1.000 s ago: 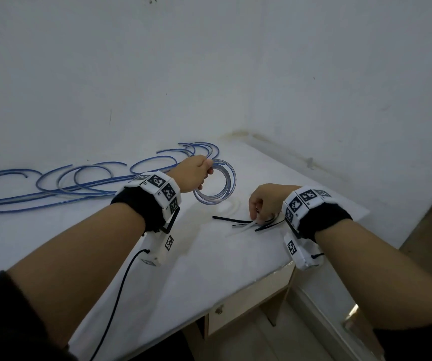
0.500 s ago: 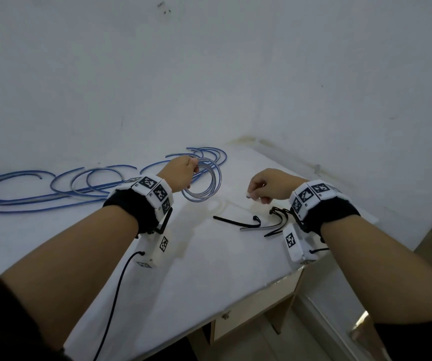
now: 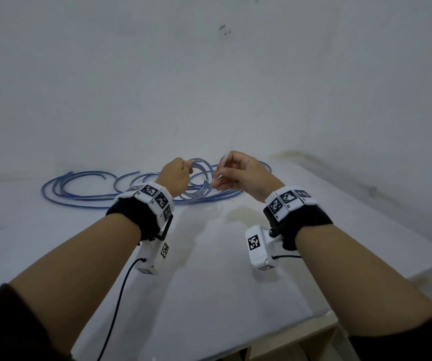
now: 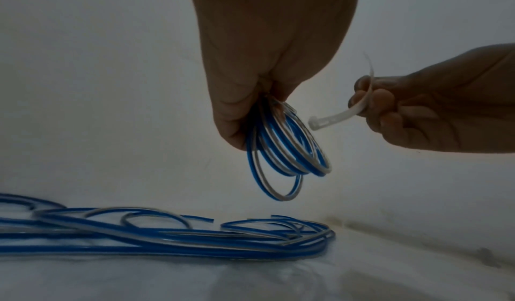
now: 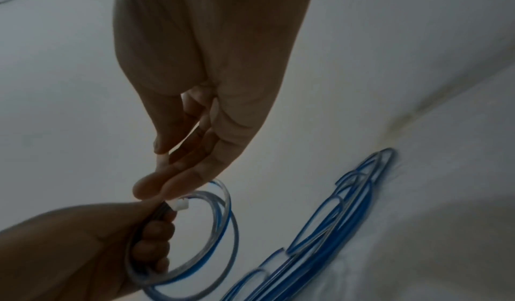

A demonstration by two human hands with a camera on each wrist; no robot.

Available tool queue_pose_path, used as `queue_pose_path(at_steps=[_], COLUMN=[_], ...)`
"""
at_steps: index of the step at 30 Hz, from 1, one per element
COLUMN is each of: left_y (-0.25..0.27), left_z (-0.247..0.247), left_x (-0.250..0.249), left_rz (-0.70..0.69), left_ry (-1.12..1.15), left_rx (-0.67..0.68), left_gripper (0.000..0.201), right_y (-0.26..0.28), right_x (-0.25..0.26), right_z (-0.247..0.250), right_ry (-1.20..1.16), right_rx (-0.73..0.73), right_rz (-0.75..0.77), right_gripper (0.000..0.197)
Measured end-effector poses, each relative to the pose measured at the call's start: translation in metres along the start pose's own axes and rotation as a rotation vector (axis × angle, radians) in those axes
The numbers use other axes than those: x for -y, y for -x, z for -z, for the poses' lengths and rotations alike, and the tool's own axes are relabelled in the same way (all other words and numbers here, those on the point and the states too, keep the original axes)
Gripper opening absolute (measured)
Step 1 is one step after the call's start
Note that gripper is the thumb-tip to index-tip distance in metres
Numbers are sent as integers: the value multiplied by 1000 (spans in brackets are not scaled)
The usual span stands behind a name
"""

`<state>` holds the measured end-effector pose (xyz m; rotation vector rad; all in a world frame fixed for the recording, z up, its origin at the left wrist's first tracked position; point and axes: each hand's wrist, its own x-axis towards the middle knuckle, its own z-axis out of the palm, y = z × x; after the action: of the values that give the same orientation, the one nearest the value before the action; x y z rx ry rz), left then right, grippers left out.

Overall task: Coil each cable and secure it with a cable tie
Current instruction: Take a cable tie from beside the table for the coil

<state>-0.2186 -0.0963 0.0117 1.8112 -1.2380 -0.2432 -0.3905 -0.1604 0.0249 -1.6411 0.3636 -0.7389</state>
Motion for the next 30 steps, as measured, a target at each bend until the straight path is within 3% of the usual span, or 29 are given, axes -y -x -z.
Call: queue_pose_path(at_steps=[5, 15, 23, 27, 30], left_y=[-2, -17, -42, -49, -51], left_z=[32, 70, 75, 71, 66], left_x=[23, 64, 82, 80, 78], left_rz=[-13, 26, 91, 59, 8], left_ry=[31, 60, 80, 147, 129], left_rx=[-72, -81, -54, -108, -119], left_gripper=[31, 31, 33, 29, 28], right_y=[-32, -86, -110, -114, -112], right_x=[-11, -36, -54, -54, -58], right_z=[-46, -101, -112, -109, -107], right_ry=[-12, -19, -53, -99, -146], right_rx=[8, -35, -42, -46, -50], right_rz=[46, 144, 167, 166, 183], right_gripper=[12, 3, 21, 14, 20])
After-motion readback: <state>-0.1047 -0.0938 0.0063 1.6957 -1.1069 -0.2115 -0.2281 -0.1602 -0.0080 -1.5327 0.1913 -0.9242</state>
